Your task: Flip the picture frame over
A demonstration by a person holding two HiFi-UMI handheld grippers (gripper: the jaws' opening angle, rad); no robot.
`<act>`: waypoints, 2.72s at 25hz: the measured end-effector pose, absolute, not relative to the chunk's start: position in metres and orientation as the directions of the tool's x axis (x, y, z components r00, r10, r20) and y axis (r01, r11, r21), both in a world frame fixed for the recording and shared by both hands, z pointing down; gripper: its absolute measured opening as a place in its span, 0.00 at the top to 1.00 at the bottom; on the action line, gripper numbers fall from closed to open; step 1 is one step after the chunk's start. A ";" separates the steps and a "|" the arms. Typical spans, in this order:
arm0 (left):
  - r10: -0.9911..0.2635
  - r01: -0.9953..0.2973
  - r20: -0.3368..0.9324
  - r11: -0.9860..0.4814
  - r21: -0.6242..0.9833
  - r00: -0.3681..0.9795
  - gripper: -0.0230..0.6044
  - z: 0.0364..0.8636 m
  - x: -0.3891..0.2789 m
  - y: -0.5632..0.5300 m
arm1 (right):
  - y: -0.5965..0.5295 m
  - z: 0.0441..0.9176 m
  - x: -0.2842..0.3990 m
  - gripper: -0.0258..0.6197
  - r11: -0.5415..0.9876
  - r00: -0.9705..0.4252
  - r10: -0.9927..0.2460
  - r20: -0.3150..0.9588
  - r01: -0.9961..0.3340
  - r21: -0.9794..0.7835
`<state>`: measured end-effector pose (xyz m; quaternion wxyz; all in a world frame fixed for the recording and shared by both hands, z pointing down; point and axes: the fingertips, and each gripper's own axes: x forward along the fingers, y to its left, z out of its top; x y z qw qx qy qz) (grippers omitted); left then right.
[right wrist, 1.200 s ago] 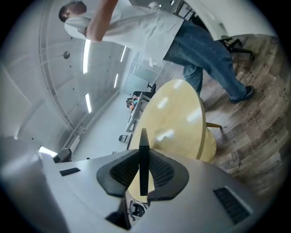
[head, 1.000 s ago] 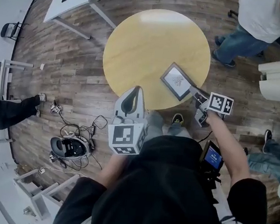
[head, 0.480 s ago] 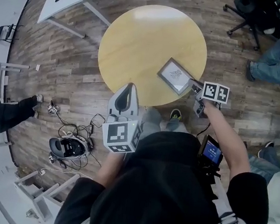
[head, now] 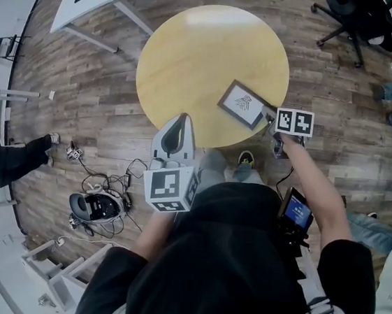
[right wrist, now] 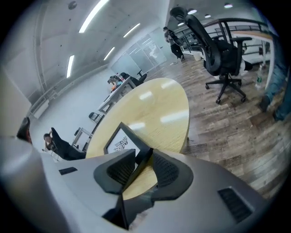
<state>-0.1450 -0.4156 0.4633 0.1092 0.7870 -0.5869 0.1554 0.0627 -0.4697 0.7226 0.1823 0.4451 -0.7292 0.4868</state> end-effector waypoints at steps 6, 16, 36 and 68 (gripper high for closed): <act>-0.893 -0.959 0.368 -0.283 -0.006 0.261 0.93 0.463 -0.145 -0.413 | -0.474 0.723 0.051 0.76 0.380 -0.452 -0.439 0.776 -0.877 -0.295; -0.904 -0.963 0.345 -0.268 0.006 0.254 0.93 0.459 -0.152 -0.417 | -0.479 0.704 0.012 0.77 0.747 -0.379 -0.434 0.817 -0.659 0.091; -0.937 -0.957 0.204 -0.289 0.012 0.285 0.93 0.401 -0.119 -0.437 | -0.472 0.386 0.005 0.93 0.713 -0.702 -0.701 0.127 -0.693 0.108; -0.923 -0.938 0.171 -0.347 0.007 0.343 0.93 0.385 -0.069 -0.420 | -0.445 0.385 0.070 0.93 0.651 -0.652 -0.754 0.078 -0.758 -0.045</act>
